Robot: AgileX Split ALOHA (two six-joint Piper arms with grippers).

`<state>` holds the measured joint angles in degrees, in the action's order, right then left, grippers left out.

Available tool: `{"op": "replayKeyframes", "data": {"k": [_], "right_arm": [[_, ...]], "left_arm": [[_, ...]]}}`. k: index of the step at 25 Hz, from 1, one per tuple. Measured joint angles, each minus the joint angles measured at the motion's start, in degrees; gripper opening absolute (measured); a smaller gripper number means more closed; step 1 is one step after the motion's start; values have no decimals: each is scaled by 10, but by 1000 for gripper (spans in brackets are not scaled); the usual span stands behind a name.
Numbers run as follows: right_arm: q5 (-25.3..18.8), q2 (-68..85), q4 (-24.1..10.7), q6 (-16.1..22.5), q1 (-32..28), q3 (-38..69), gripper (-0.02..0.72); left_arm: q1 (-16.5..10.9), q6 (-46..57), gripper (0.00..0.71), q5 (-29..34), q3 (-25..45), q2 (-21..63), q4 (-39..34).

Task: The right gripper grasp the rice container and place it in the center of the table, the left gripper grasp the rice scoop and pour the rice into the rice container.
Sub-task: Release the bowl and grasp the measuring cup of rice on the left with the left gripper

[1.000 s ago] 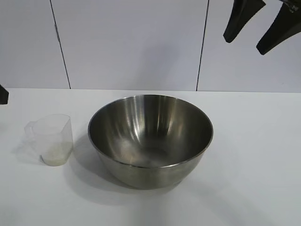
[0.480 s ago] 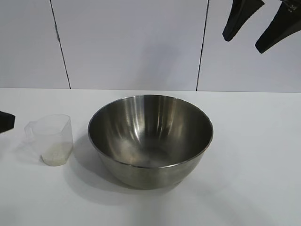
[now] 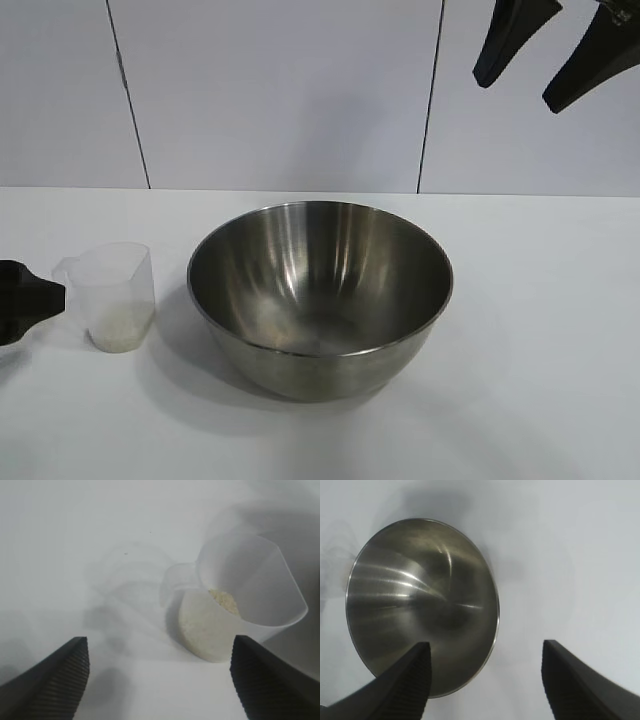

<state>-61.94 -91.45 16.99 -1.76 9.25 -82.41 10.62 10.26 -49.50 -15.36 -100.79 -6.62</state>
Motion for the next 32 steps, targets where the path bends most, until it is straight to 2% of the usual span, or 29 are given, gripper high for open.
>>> {"op": "replayKeyframes", "data": {"k": [3,7,11,18,25,32], "right_arm": [[0,0,0,0,0,0,442],[0,0,0,0,0,0,442],[2,0,0,0,0,0,442],[3,0,0,0,0,0,442],[4,0,0,0,0,0,442],[4,0,0,0,0,0,442]], "left_arm": [[0,-23,563,-51,3,-24,20],[-1,-55,563,-64,5,-50,56],[-1,-77,563,-111,5,-68,60],[-1,-84,563,-152,5,-112,61],[-1,-84,563,-163,5,-157,61],[-1,-73,563,-165,-16,-159,61]]}}
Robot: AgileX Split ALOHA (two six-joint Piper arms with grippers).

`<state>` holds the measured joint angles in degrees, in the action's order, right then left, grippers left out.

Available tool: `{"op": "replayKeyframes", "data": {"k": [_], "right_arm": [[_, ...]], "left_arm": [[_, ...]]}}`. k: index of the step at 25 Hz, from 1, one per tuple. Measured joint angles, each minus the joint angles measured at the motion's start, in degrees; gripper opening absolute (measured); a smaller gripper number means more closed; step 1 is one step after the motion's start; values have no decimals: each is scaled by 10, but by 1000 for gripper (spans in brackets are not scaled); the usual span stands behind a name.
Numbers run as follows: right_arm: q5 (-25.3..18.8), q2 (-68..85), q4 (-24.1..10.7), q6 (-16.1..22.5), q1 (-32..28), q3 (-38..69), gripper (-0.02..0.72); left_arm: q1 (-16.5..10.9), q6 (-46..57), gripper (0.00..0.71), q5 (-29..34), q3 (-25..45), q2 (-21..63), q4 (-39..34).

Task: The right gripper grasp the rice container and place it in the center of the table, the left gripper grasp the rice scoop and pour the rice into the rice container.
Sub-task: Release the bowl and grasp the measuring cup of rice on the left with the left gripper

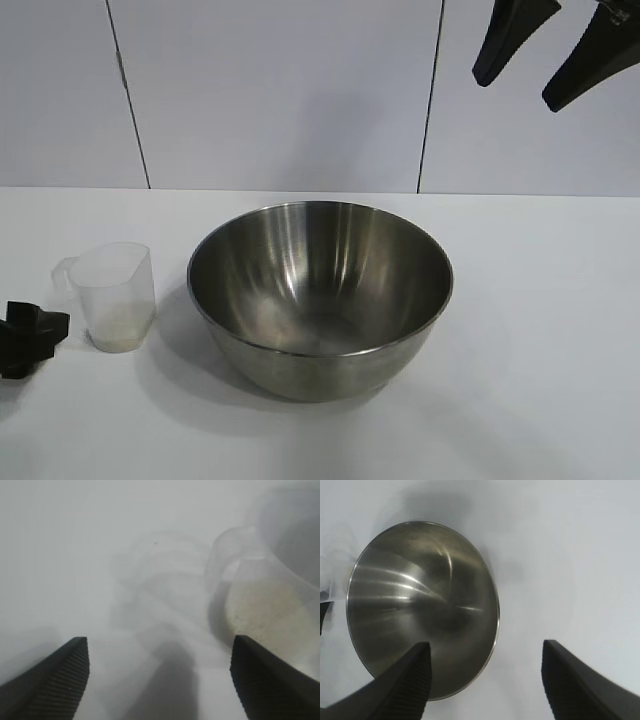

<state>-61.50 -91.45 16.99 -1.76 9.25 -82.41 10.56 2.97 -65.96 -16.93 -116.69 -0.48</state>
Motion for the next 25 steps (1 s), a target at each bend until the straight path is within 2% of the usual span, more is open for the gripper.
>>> {"op": "replayKeyframes", "data": {"k": [7,19,21,23,24,25], "right_arm": [[0,0,0,-4,0,0,442],[2,0,0,-4,0,0,442],[2,0,0,-4,0,0,442],[3,0,0,-4,0,0,442],[4,0,0,-5,0,0,442],[6,0,0,-5,0,0,442]], "left_arm": [[-10,8,563,0,-27,0,5],[-10,9,554,0,-54,-1,5],[-10,9,435,0,-54,-1,1],[-10,7,195,0,-54,-1,-7],[-10,1,125,0,-54,-1,-9],[-10,-6,85,0,-54,-1,-12]]}}
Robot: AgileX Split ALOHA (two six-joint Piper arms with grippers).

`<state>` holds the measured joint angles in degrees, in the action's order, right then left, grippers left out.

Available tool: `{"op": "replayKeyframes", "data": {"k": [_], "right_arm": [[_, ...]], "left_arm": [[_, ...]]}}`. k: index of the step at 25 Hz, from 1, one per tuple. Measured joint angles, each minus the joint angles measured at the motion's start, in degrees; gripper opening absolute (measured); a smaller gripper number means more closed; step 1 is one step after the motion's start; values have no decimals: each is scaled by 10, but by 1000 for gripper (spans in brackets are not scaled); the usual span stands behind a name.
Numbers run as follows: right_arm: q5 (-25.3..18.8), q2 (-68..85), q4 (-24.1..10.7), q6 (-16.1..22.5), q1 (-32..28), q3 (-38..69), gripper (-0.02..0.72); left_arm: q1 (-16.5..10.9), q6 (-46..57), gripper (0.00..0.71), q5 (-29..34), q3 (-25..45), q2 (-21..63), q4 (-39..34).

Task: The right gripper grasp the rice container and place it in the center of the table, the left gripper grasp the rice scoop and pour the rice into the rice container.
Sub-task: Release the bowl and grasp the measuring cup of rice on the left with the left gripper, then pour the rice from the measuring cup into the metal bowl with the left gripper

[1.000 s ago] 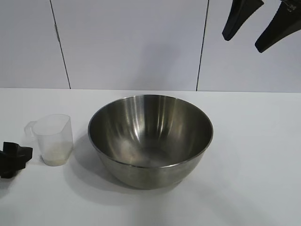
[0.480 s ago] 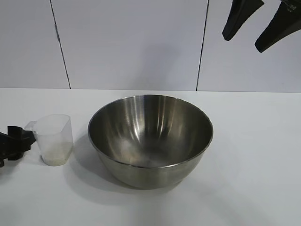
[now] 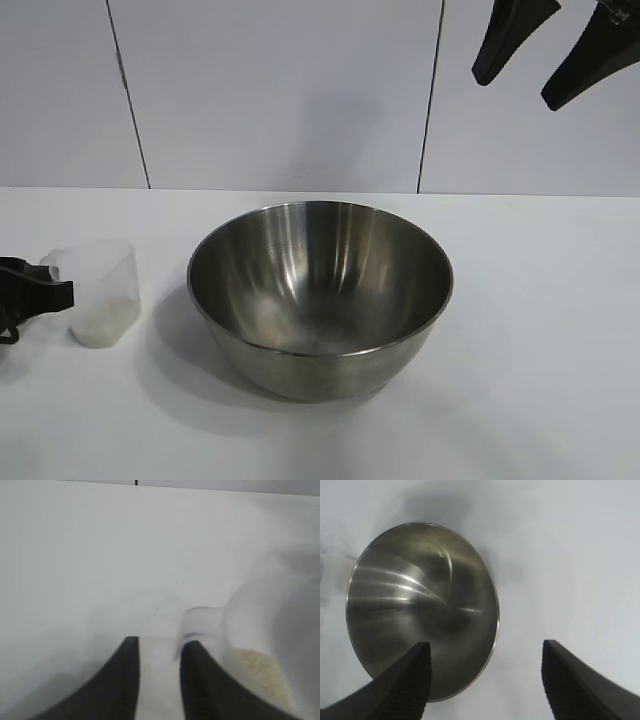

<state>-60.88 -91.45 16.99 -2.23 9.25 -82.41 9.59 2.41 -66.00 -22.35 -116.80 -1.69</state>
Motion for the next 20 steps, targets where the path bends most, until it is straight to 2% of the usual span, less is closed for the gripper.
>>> {"op": "replayKeyframes", "data": {"k": [2,5,20], "right_arm": [[1,0,0,0,0,0,442],[1,0,0,0,0,0,442],[5,0,0,0,0,0,442]], "left_arm": [[0,-8,34,0,0,0,-2],[0,-12,12,1,0,0,-3],[0,-13,9,1,0,0,-20]]}}
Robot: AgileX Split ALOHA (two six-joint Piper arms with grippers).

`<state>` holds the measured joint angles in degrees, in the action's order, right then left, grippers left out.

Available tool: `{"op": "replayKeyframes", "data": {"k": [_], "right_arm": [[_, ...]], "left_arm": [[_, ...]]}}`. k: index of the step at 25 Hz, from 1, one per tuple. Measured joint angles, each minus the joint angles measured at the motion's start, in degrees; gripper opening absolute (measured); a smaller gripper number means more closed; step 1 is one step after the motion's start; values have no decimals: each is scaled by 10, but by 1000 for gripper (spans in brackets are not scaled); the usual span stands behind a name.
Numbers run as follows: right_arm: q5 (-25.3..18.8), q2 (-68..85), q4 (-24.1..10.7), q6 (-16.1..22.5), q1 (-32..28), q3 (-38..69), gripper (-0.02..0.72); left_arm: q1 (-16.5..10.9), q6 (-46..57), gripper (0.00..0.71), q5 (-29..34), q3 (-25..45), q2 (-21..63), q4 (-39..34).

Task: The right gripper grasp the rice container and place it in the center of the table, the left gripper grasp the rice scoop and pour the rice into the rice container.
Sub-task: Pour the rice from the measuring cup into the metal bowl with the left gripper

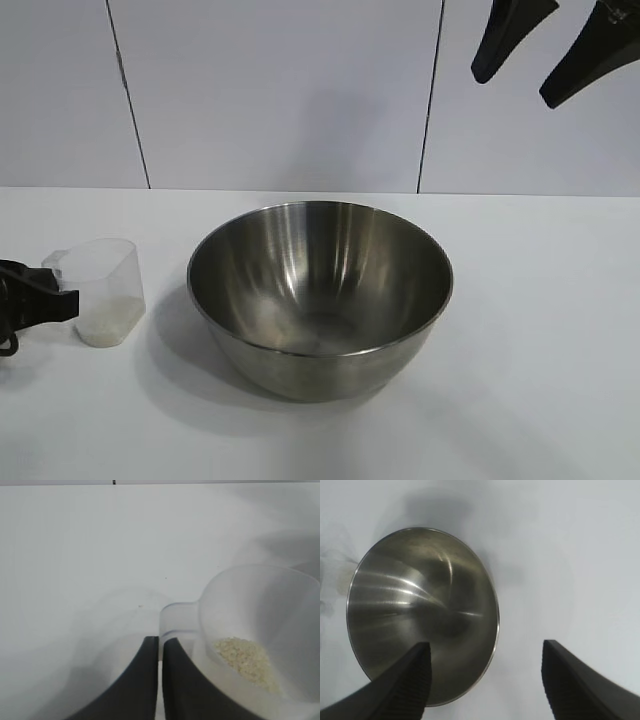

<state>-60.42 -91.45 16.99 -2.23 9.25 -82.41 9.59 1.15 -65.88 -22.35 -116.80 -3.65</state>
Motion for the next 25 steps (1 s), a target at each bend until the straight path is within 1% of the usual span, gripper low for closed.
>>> {"op": "replayKeyframes", "data": {"k": [6,10,12,14,16,19,22,25], "right_arm": [[0,0,0,-1,0,0,442],[0,0,0,-1,0,0,442],[0,0,0,-1,0,0,442],[0,0,0,-1,0,0,442],[0,0,0,-2,0,0,442],[0,0,0,-2,0,0,442],[0,0,0,-2,0,0,442],[0,0,0,-4,0,0,442]], "left_arm": [[-1,-1,9,1,1,33,-23],[-1,-16,9,1,2,70,-32],[-1,-20,9,12,2,97,-32],[-1,-28,9,44,-2,122,-40],[-1,-39,9,109,-12,154,-60],[-1,-39,9,172,-29,188,-97],[-1,-24,9,204,-48,218,-128],[9,-2,9,242,-66,239,-163]]}}
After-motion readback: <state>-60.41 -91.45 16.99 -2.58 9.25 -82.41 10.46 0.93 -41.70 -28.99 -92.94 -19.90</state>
